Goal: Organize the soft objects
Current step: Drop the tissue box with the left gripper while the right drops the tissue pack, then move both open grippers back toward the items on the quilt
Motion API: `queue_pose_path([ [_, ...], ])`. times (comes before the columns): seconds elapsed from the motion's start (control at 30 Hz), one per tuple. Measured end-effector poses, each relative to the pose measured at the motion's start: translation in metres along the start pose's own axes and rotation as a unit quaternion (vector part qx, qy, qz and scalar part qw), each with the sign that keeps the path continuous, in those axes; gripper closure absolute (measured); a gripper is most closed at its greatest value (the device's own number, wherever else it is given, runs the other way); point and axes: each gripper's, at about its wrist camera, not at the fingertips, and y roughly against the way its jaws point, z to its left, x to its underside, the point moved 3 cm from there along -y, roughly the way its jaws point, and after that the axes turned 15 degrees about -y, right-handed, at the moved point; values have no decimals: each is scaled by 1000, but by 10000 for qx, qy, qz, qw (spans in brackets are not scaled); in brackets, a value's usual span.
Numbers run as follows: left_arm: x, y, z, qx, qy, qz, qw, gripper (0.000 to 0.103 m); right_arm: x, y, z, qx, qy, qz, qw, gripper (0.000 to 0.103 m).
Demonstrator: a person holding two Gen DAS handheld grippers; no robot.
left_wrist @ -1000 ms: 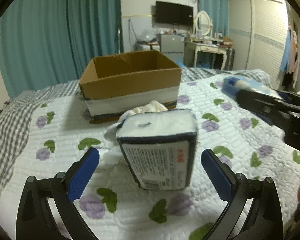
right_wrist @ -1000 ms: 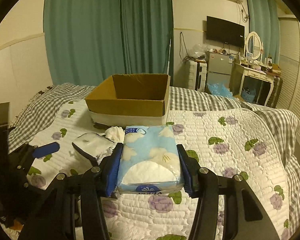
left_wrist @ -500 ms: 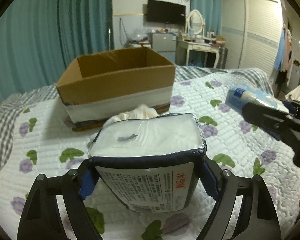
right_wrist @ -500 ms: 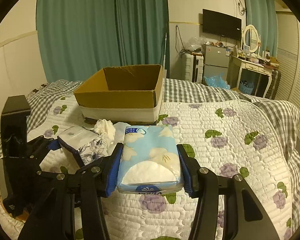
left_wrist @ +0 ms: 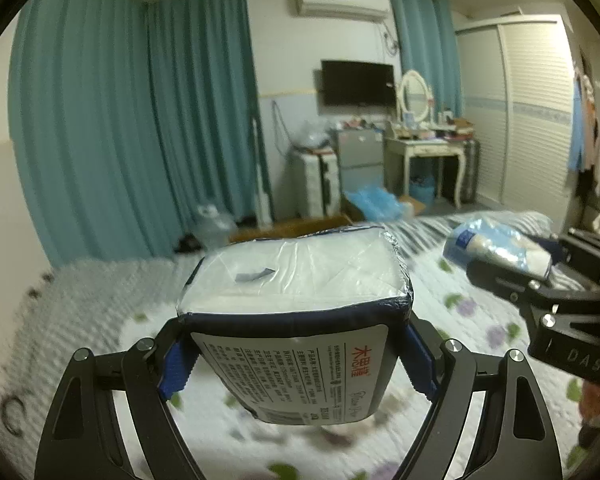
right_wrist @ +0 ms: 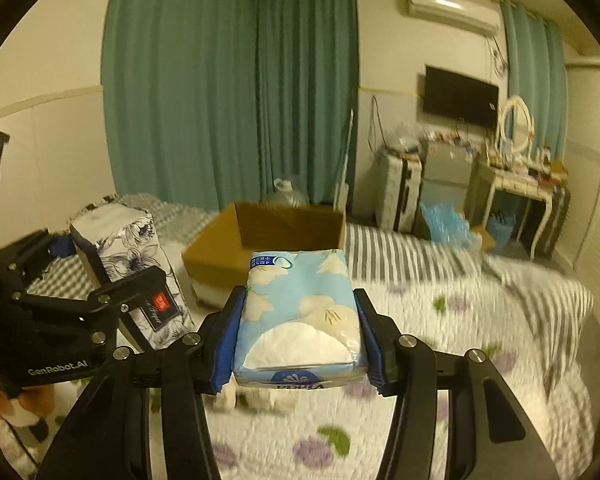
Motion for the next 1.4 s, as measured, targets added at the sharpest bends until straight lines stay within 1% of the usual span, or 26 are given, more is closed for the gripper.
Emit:
queue_pose_path([
  [0.07, -9, -8, 11, -104, 14, 27, 9999, 18, -19, -6, 5, -69, 43, -95, 9999, 51],
  [0.17, -20, -31, 29, -120, 119, 58, 9998, 18, -49, -27, 12, -142, 19, -190, 9997, 51],
  [0.23, -24, -54, 40, -166, 155, 91, 9997, 18, -65, -46, 18, -284, -12, -193, 9994, 51],
  [0.3, -29, -84, 51, -208, 187, 95, 9996, 18, -76, -68, 23, -290, 32, -179, 9994, 51],
  [0.4, -30, -121, 58, -253, 232, 141, 9993, 18, -91, -116, 24, -383, -47, -22, 9993, 52],
  [0.5, -28, -166, 64, -325, 260, 302, 9987, 18, -95, -156, 20, -417, -144, 134, 9989, 51],
  [0.6, -20, -202, 66, -178, 406, 400, 9982, 18, -95, -202, 10, -299, -192, 316, 9989, 51],
  [0.7, -12, -221, 63, -56, 424, 474, 9980, 16, -90, -229, 4, -282, -235, 455, 9983, 51],
  [0.77, -5, -226, 59, -81, 369, 558, 9977, 15, -84, -241, 0, -199, -146, 505, 9984, 50],
  [0.8, -3, -230, 58, -105, 348, 621, 9974, 11, -81, -247, -1, -147, -113, 532, 9984, 49],
  [0.83, -3, -230, 56, -106, 352, 647, 9972, 10, -79, -251, -3, -127, -104, 554, 9983, 47],
  [0.9, -5, -227, 54, -128, 384, 664, 9970, 9, -77, -251, -9, -95, -201, 523, 9984, 22],
  [0.93, -8, -225, 54, -162, 396, 674, 9968, 9, -77, -248, -11, -92, -249, 487, 9985, 21],
  [1.03, -16, -211, 57, -203, 418, 708, 9964, 9, -82, -233, -15, -80, -310, 407, 9987, 20],
  [1.13, -30, -181, 60, -282, 369, 592, 9972, 9, -94, -203, -14, -12, -256, 275, 9993, 19],
  [1.23, -48, -136, 64, -479, 163, 382, 9980, 9, -110, -155, -7, 61, -172, 55, 9998, 15],
  [1.27, -57, -113, 65, -518, 112, 261, 9983, 9, -115, -140, -3, 71, -153, -6, 9999, 15],
  [1.3, -63, -99, 66, -526, 91, 192, 9984, 9, -122, -118, 0, 84, -129, -109, 9998, 13],
  [1.33, -69, -79, 69, -589, 83, 100, 9982, 9, -129, -105, -1, 95, -122, -171, 9997, 13],
  [1.4, -78, -48, 72, -710, 98, 7, 9974, 3, -139, -69, 5, 107, -93, -285, 9995, 7],
])
